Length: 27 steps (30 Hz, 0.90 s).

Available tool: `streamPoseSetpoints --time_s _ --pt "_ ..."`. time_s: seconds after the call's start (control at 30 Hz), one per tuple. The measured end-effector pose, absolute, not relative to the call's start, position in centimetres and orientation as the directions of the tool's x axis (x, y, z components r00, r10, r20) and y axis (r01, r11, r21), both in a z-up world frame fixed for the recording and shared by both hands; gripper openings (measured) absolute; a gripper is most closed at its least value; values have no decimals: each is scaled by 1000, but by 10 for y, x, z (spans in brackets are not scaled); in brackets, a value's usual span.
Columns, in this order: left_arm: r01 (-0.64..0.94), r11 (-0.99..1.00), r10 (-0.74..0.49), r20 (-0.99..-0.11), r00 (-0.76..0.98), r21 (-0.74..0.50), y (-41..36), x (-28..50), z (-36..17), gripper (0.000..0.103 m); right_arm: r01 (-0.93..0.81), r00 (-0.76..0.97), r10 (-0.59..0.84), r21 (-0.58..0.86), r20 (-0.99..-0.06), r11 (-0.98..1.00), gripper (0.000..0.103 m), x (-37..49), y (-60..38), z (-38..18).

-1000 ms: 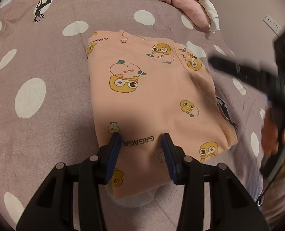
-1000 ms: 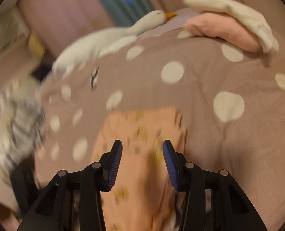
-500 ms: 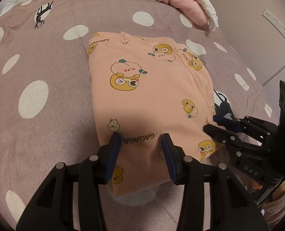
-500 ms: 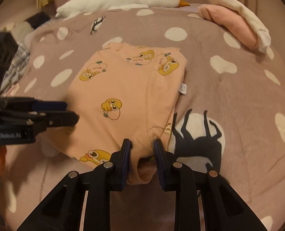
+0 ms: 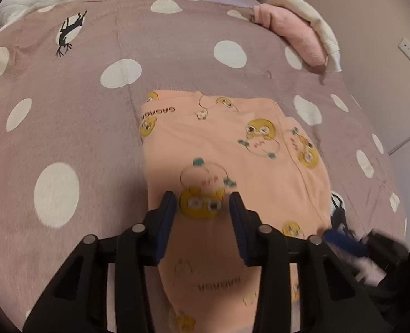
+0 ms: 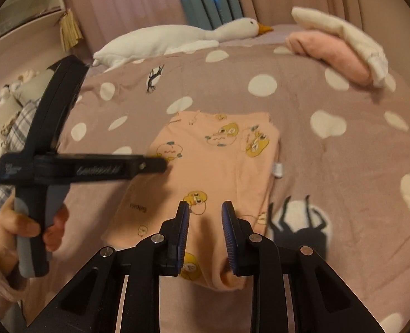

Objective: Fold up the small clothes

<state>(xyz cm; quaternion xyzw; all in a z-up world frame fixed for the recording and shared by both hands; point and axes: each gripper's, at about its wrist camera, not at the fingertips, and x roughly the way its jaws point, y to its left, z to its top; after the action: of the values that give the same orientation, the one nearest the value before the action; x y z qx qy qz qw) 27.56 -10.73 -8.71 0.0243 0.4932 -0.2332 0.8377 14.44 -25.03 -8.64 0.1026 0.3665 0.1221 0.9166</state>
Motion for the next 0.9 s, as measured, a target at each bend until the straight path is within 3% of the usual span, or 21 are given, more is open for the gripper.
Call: streamPoseSetpoints --time_s 0.1,0.3,0.67,0.9 --pt "404 897 -342 -861 376 -179 -112 291 -98 33 -144 657 267 231 -705 962 27 149 -240 -106" --pt "422 894 -321 -868 378 -147 -120 301 -101 33 -159 643 284 239 -711 958 27 145 -239 -107" --pt "458 884 -322 -829 456 -92 -97 258 -94 32 -99 707 338 387 -621 917 27 206 -277 -66" --pt "470 879 -315 -838 446 -81 -88 246 -102 35 12 612 240 313 -754 950 27 253 -274 -95"
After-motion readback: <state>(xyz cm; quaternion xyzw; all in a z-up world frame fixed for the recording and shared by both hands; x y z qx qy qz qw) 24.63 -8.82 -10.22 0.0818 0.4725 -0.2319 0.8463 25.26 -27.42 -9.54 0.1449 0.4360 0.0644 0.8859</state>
